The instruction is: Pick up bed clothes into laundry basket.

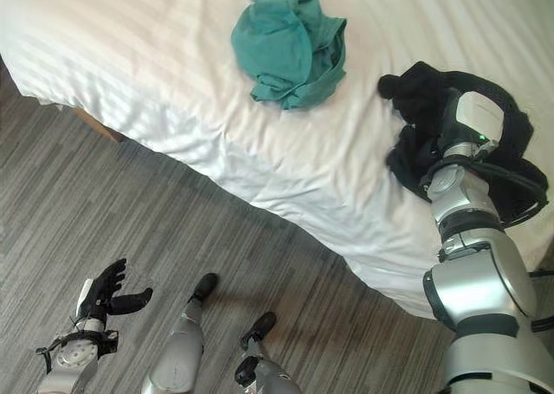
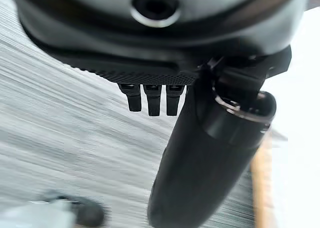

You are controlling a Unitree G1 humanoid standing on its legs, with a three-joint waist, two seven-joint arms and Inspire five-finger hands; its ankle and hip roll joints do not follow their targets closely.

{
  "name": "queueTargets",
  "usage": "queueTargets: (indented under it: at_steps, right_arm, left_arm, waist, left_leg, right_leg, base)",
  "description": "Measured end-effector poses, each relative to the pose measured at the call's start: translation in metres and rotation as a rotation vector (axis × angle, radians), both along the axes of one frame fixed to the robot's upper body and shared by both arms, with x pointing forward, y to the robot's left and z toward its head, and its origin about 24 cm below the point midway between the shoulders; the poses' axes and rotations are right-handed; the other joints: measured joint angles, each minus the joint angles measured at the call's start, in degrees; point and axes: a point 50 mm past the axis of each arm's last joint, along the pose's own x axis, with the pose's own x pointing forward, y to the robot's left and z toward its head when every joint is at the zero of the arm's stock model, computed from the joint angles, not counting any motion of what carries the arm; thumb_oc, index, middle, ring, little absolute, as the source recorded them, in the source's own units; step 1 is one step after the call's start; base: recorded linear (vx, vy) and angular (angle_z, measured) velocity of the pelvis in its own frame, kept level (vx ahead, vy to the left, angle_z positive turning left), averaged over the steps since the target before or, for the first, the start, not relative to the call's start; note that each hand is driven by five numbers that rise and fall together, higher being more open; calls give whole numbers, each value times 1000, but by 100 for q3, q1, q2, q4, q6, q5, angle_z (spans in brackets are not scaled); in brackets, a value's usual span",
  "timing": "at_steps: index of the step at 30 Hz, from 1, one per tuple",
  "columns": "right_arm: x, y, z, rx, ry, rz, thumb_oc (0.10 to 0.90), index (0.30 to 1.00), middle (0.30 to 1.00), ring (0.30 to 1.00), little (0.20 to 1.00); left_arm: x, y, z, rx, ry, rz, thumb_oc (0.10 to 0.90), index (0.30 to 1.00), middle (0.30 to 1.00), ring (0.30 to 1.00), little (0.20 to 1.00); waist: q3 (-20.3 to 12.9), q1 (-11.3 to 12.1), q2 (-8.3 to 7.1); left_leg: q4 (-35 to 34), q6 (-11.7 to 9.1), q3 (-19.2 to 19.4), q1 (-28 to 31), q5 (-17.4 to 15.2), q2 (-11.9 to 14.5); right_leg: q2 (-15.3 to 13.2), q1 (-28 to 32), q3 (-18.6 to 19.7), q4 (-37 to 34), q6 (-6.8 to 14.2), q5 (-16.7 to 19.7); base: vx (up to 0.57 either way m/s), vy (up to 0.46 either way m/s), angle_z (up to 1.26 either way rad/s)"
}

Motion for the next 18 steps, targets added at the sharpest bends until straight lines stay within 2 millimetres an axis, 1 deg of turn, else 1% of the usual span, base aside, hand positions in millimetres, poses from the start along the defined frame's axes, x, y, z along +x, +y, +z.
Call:
queueTargets:
  at_steps: [3, 5, 7, 8, 9, 10, 11, 12, 13, 14, 15, 16, 17, 18]
  right_arm:
    - [1, 1, 10, 1, -12, 2, 400, 300, 300, 300, 300]
    - [3, 4, 15, 14, -32, 18, 400, 300, 300, 300, 300]
    - [3, 6, 23, 45, -89, 48, 400, 300, 300, 300, 300]
    - [3, 11, 31, 28, -128, 88, 400, 300, 300, 300, 300]
    - [-1, 9, 34, -2, -143, 107, 400, 300, 300, 300, 300]
    - [-11, 2, 40, -76, -155, 121, 400, 300, 300, 300, 300]
    - [-17, 0, 45, -136, -167, 129, 400, 300, 300, 300, 300]
    - [-25, -5, 43, -138, -187, 123, 400, 300, 300, 300, 300]
    - [-39, -13, 41, -123, -254, 112, 400, 300, 300, 300, 300]
    - [-52, -26, 32, -120, -274, 80, 400, 300, 300, 300, 300]
    - [-61, -36, 20, -105, -259, 41, 400, 300, 300, 300, 300]
    - [-71, -49, 5, -86, -225, -10, 400, 300, 300, 300, 300]
    - [-79, -57, -4, -72, -206, -44, 400, 300, 300, 300, 300]
    - [-94, -71, -16, -40, -183, -109, 400, 300, 300, 300, 300]
  left_arm:
    - [-17, 8, -19, -22, 119, 63, 800, 900, 900, 900, 900]
    - [-23, 12, -23, -31, 160, 91, 800, 900, 900, 900, 900]
    - [-24, 22, -19, -60, 138, 145, 800, 900, 900, 900, 900]
    - [-25, 35, -8, -60, 78, 209, 800, 900, 900, 900, 900]
    - [-22, 42, 0, -59, 37, 226, 800, 900, 900, 900, 900]
    - [-14, 59, 21, -22, -50, 243, 800, 900, 900, 900, 900]
    - [-12, 81, 45, 46, -121, 263, 800, 900, 900, 900, 900]
    - [-8, 107, 80, 137, -208, 287, 800, 900, 900, 900, 900]
    - [-8, 131, 122, 255, -299, 282, 800, 900, 900, 900, 900]
    - [-6, 150, 164, 383, -371, 279, 800, 900, 900, 900, 900]
    - [-8, 166, 199, 503, -413, 292, 800, 900, 900, 900, 900]
    - [-12, 180, 239, 624, -476, 336, 800, 900, 900, 900, 900]
    - [-12, 185, 262, 686, -527, 368, 800, 900, 900, 900, 900]
    - [-9, 187, 292, 759, -609, 401, 800, 900, 900, 900, 900]
  waist:
    - [0, -12, 11]
    - [0, -8, 14]
    - [50, -64, 120]
    - [50, -112, 162]
    - [61, -115, 185]
    - [80, -135, 264]
    - [83, -121, 289]
    - [79, -195, 323]
    - [70, -227, 301]
    - [66, -171, 301]
    - [64, -111, 294]
    - [57, -100, 308]
    - [39, -107, 332]
    - [12, -115, 385]
  left_leg:
    - [1, 0, 26, 31, 0, -6]
    - [0, 0, 76, 93, 0, -6]
    - [-4, 0, 102, 261, 0, -16]
    - [-12, 0, 124, 341, 0, -19]
    - [-12, 0, 123, 370, 0, -24]
    - [-15, 0, 113, 443, 0, -27]
    - [-18, 1, 110, 521, -1, -31]
    - [-46, 4, 155, 627, -6, -41]
    - [-119, 17, 157, 733, 2, -45]
    - [-124, 25, 241, 842, -12, -40]
    - [-123, 43, 338, 968, -39, -34]
    - [-108, 16, 459, 1110, -79, -40]
    - [-67, 23, 513, 1163, -97, -61]
    - [50, 43, 612, 1186, -130, -97]
  right_leg:
    - [-14, 27, 22, 0, 1, 0]
    - [-18, 74, 35, 0, 1, 1]
    - [-33, 256, 61, 0, 1, 0]
    - [-46, 315, 58, -1, 2, -1]
    - [-45, 354, 54, -1, 4, -7]
    - [-54, 455, 36, -2, 19, -19]
    - [-51, 541, 10, -1, 40, -51]
    - [-75, 629, 37, -2, 81, -125]
    - [-84, 714, 76, 2, 51, -193]
    - [-94, 780, 149, 26, 51, -215]
    - [-109, 847, 231, 76, 63, -255]
    - [-153, 870, 349, 199, 52, -329]
    - [-186, 901, 414, 278, 29, -356]
    - [-232, 915, 507, 334, 30, -357]
  base:
    - [12, 25, -1]
    - [36, 63, -6]
    - [58, 62, 1]
    - [89, 33, 3]
    - [55, 11, 6]
    - [114, 2, 16]
    - [80, 38, 12]
    - [136, 53, 13]
    - [58, 71, -2]
    - [63, 56, -15]
    - [30, 38, -44]
    - [38, 31, -44]
    - [1, 31, -42]
    - [-47, 73, -35]
